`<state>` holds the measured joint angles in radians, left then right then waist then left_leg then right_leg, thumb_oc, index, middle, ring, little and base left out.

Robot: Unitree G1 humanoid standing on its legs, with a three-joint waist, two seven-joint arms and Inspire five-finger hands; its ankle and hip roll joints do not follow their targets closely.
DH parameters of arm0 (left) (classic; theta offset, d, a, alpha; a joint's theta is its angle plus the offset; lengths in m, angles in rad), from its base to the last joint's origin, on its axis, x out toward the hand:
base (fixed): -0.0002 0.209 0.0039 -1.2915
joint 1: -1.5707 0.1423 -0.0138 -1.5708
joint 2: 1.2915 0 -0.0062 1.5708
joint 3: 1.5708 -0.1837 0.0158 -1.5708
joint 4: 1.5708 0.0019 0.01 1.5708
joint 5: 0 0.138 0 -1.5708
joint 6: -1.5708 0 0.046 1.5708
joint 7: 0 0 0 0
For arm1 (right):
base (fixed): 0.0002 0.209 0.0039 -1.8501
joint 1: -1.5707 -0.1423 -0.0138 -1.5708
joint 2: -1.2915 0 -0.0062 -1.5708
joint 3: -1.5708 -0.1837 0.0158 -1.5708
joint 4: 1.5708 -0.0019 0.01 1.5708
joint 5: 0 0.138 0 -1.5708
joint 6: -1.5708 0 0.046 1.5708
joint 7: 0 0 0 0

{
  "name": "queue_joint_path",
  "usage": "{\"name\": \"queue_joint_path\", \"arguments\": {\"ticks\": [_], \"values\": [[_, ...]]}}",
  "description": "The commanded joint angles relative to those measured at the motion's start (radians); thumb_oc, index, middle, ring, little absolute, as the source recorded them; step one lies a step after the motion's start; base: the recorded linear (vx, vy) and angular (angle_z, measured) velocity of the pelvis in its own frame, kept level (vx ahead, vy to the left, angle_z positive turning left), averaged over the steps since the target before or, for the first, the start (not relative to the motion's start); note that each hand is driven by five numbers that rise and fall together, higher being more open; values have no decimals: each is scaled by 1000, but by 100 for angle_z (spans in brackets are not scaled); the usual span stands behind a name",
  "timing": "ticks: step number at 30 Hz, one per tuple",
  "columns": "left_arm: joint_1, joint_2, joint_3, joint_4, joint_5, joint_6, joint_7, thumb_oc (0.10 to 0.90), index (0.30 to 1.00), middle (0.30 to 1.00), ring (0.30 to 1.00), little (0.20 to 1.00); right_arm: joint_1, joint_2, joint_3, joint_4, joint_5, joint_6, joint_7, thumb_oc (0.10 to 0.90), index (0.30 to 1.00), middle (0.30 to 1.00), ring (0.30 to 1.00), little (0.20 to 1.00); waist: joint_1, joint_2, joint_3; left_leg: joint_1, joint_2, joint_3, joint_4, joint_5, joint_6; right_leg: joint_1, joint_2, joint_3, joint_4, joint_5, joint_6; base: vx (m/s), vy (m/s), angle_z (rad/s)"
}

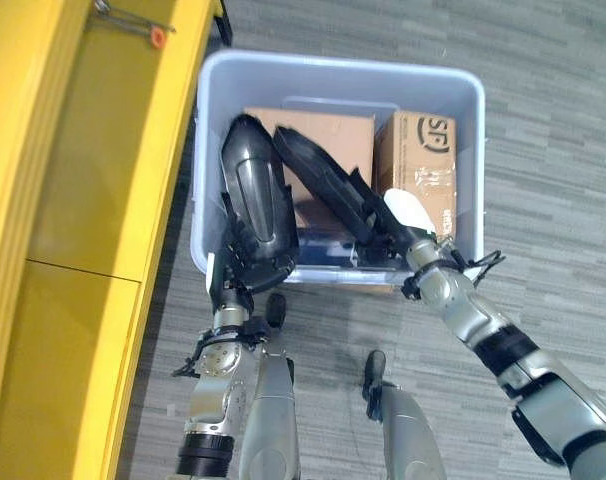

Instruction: Move parts from the plastic box to the shelf.

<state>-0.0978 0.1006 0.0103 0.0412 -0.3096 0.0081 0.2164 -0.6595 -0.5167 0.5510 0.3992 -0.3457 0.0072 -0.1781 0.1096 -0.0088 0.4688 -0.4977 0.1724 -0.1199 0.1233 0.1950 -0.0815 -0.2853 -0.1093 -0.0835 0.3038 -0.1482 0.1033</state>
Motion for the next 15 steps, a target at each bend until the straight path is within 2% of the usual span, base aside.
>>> {"name": "queue_joint_path", "arguments": {"ticks": [1, 6, 12, 15], "values": [[23, 16, -1, -78, -12, -18, -30, 900, 1000, 1000, 1000, 1000, -92, -60, -104, -146, -38, -77, -21, 400, 300, 300, 300, 300, 25, -1, 51, 133, 62, 68, -63, -70, 16, 181, -53, 60, -178, 261, -71, 30, -27, -11], [20, 24, 5, -73, -14, -10, -57, 900, 1000, 1000, 1000, 1000, -62, -101, -197, -296, -42, -95, -32, 400, 300, 300, 300, 300, 23, 14, 51, 278, 58, 97, -111, -60, 25, 307, -67, 64, -219, 257, -70, 7, -20, -9], [73, 24, 9, -73, -15, 1, -86, 900, 1000, 1000, 1000, 1000, -9, -91, -290, -415, -38, -109, -47, 400, 300, 300, 300, 300, 10, 34, -70, 356, 57, 118, -125, -75, 31, 363, -76, 75, -241, 252, -64, 68, -34, -6], [86, 27, 4, -71, -14, 4, -94, 900, 1000, 1000, 1000, 1000, 10, -71, -317, -441, -25, -111, -47, 400, 300, 300, 300, 300, 7, 43, -100, 368, 57, 120, -121, -74, 33, 372, -77, 78, -241, 253, -63, 52, -23, -16]]}}
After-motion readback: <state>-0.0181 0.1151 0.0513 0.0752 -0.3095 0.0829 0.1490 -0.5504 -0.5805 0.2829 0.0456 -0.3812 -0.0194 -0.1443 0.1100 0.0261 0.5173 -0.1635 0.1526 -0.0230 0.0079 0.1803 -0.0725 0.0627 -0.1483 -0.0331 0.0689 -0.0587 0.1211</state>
